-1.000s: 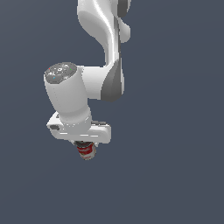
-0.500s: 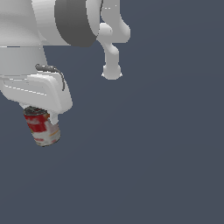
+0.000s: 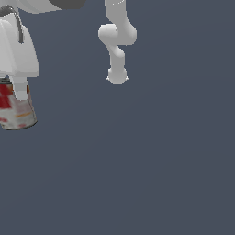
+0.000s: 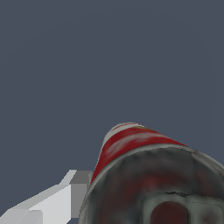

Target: Pick up the object and move it to a goal position.

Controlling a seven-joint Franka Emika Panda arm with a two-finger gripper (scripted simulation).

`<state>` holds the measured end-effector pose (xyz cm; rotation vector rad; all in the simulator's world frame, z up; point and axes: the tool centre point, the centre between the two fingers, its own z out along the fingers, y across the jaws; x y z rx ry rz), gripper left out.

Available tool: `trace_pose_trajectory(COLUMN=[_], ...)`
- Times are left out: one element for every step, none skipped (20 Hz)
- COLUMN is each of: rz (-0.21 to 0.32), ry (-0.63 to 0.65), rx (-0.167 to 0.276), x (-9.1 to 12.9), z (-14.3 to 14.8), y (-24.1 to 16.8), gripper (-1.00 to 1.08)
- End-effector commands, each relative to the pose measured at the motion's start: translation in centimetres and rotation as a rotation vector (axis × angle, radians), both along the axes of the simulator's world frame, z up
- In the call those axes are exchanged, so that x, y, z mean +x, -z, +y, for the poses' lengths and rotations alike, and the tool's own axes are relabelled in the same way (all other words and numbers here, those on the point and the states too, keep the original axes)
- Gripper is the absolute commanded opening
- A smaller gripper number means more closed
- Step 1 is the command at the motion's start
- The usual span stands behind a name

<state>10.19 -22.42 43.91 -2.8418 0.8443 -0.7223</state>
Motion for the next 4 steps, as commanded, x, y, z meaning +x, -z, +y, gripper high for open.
trace_pose_trajectory(rz=[-0.012,-0.012,-0.012,-0.011], ry=[0.012,0.012,0.012,0.011], rx=[0.001,0.001,0.000,0.000], x=[-0.24,-0.26,-0.27,-0.24], z=[-0.26,-0.27,-0.26,-0.23], y=[-0.84,-0.86,-0.82,-0.77], gripper=[-1.00,-1.00,-1.00,-1.00])
